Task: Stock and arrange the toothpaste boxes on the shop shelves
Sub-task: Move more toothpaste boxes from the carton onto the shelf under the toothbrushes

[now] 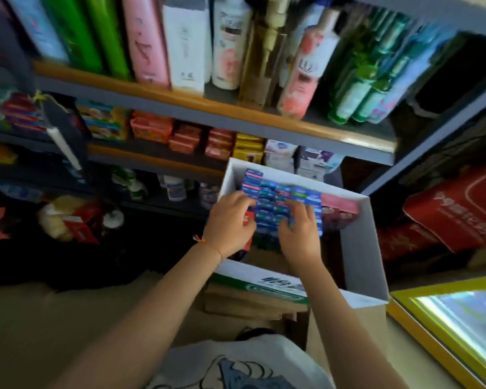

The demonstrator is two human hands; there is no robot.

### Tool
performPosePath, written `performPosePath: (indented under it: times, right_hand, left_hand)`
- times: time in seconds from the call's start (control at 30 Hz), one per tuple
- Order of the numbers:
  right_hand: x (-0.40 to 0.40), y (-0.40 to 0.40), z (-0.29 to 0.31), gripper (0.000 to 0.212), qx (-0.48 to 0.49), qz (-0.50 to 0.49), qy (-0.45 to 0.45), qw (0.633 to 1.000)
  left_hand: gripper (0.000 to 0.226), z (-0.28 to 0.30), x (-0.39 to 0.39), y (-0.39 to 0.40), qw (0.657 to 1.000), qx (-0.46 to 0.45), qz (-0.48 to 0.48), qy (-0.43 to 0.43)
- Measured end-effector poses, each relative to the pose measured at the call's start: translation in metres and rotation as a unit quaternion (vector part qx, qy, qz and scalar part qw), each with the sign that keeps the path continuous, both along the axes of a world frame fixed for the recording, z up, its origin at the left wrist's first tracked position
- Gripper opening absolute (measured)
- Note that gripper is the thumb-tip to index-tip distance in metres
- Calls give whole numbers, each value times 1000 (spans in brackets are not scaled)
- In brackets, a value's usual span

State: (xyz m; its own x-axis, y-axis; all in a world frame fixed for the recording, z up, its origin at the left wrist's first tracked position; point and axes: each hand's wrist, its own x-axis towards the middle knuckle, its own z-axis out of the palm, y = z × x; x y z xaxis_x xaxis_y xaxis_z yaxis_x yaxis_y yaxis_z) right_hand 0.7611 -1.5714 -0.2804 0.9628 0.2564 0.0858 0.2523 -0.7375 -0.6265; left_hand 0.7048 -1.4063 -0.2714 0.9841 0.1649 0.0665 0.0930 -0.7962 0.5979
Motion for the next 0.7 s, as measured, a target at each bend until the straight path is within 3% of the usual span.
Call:
performPosePath:
  times: [0.13, 0.23, 0.37, 0.5, 0.6, 0.7]
  right_hand:
    - [61, -73, -12, 34, -85, -36, 39, 995]
    - [94, -91, -21, 43, -158, -9, 35, 987]
    - [110, -99, -38, 58, -240, 93, -8, 966]
    - [112, -108, -49, 71, -271, 121, -8, 955]
    - [109, -110, -52, 63, -280, 122, -24, 952]
    - [105, -114, -56, 37, -260, 122, -73, 955]
  left_hand:
    - [54, -8, 48, -72, 988, 77, -94, 99]
    - [64, -18, 76, -100, 971, 125, -128, 160]
    - [66, -27, 101, -125, 964, 144, -128, 185]
    - [60, -42, 112, -130, 957, 168, -105, 213]
    - [58, -52, 107, -128, 956, 177, -101, 210]
    - [58, -55, 106, -127, 958, 169, -100, 208]
